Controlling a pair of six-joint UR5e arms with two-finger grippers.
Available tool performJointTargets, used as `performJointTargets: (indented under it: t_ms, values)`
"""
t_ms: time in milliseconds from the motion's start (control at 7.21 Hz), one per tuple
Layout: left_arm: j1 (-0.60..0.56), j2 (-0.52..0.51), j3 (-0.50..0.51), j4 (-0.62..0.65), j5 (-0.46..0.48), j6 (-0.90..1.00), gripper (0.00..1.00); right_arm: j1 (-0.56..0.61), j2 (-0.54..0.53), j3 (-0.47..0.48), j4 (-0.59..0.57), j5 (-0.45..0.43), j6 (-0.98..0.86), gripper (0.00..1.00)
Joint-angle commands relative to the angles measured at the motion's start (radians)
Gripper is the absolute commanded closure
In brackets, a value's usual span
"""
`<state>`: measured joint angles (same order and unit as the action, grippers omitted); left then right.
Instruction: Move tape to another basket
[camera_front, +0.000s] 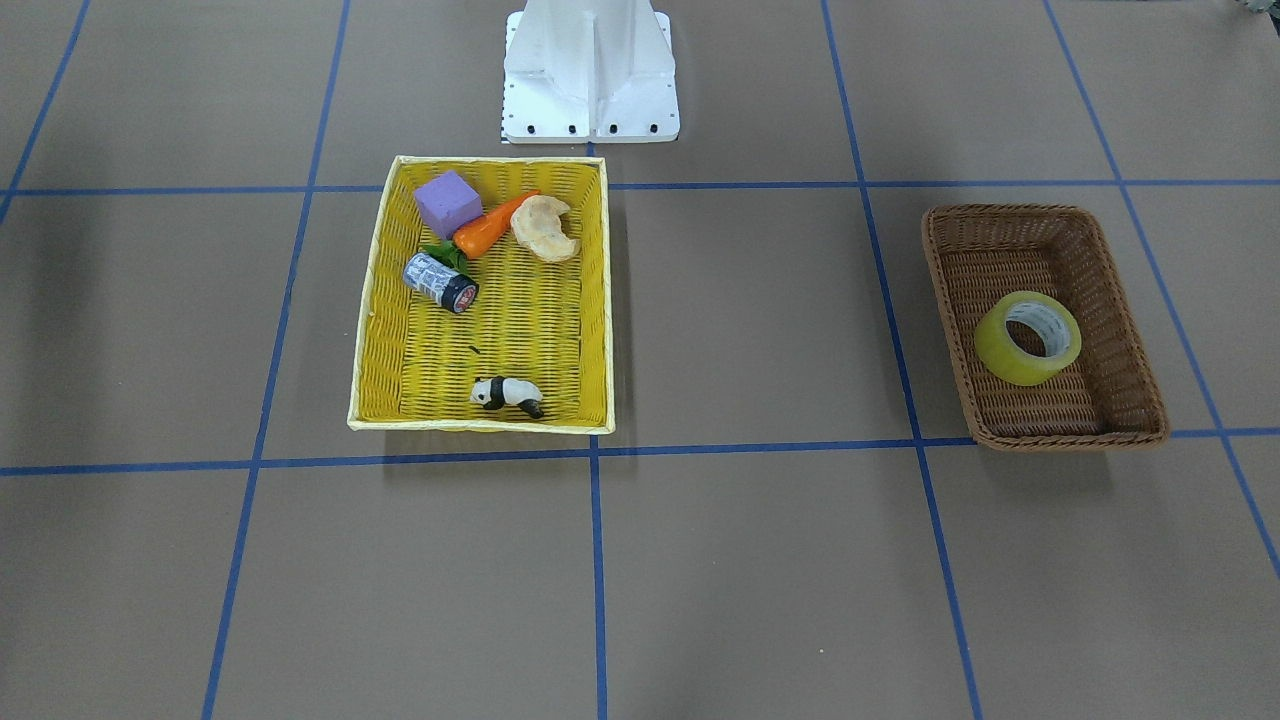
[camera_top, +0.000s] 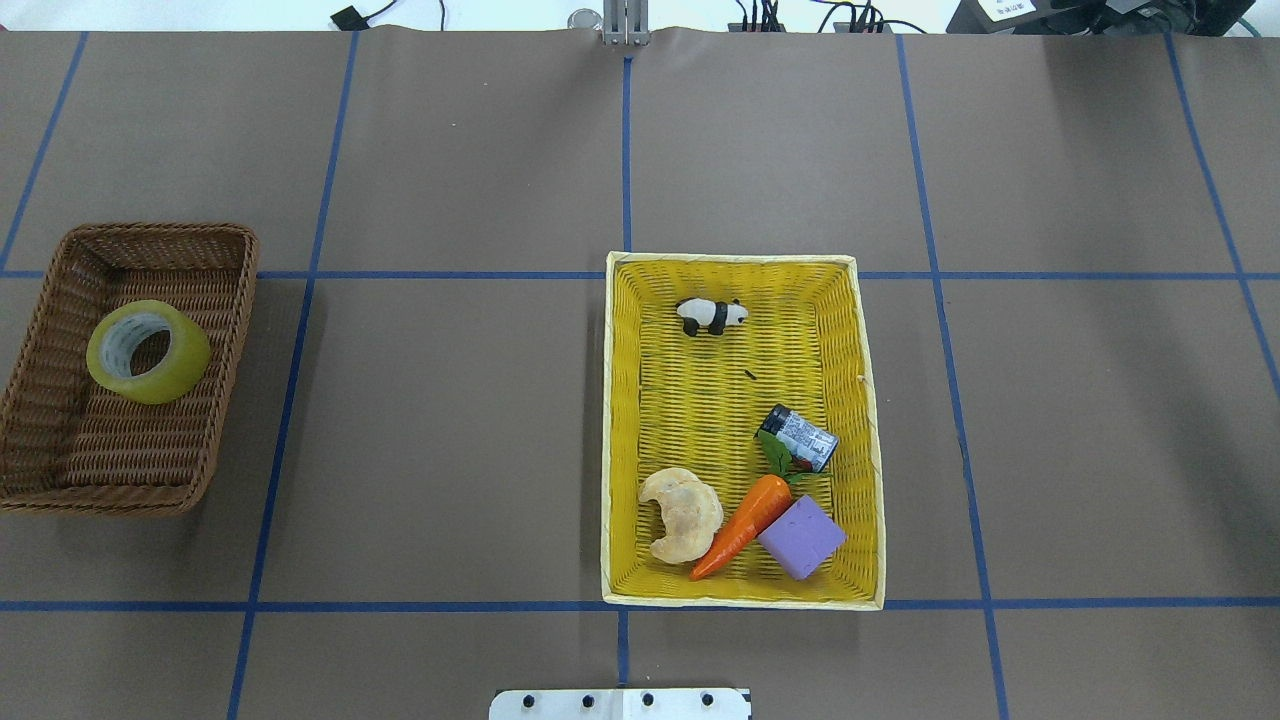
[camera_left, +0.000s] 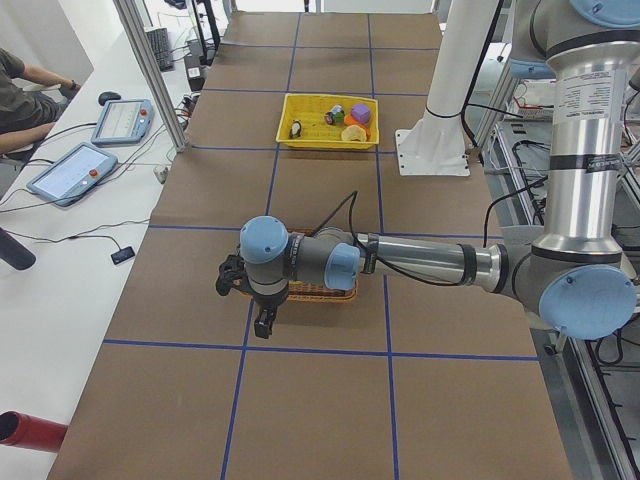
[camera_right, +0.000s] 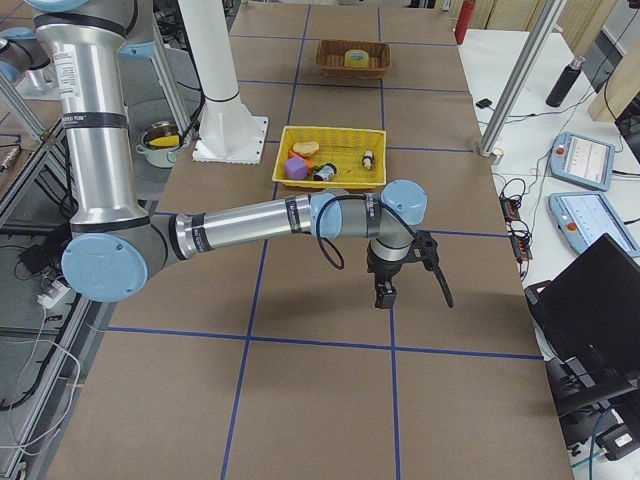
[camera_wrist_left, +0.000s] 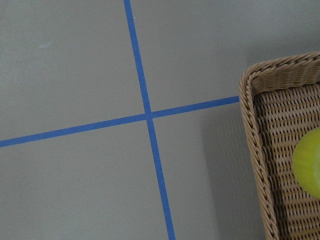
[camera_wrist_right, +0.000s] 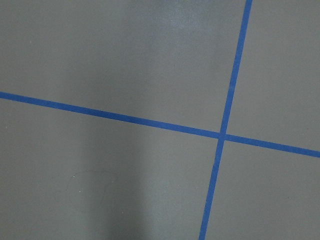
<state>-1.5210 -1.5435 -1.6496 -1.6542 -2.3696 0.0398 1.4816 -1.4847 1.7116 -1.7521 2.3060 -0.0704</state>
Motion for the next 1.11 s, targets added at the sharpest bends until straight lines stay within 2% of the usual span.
performJointTargets:
  t_ms: [0, 416, 970]
  values:
    - [-0.001, 0.000, 0.039, -0.001, 0.000, -0.004, 0.01, 0.038, -0.031, 0.013, -0.001, 0.030, 0.001, 0.00]
    - [-0.001, -0.010, 0.036, -0.001, 0.000, -0.009, 0.01, 0.049, -0.084, 0.020, -0.001, 0.023, -0.002, 0.00]
    - [-0.002, 0.000, 0.048, -0.003, 0.000, -0.009, 0.01, 0.046, -0.085, 0.023, 0.002, 0.027, -0.014, 0.00]
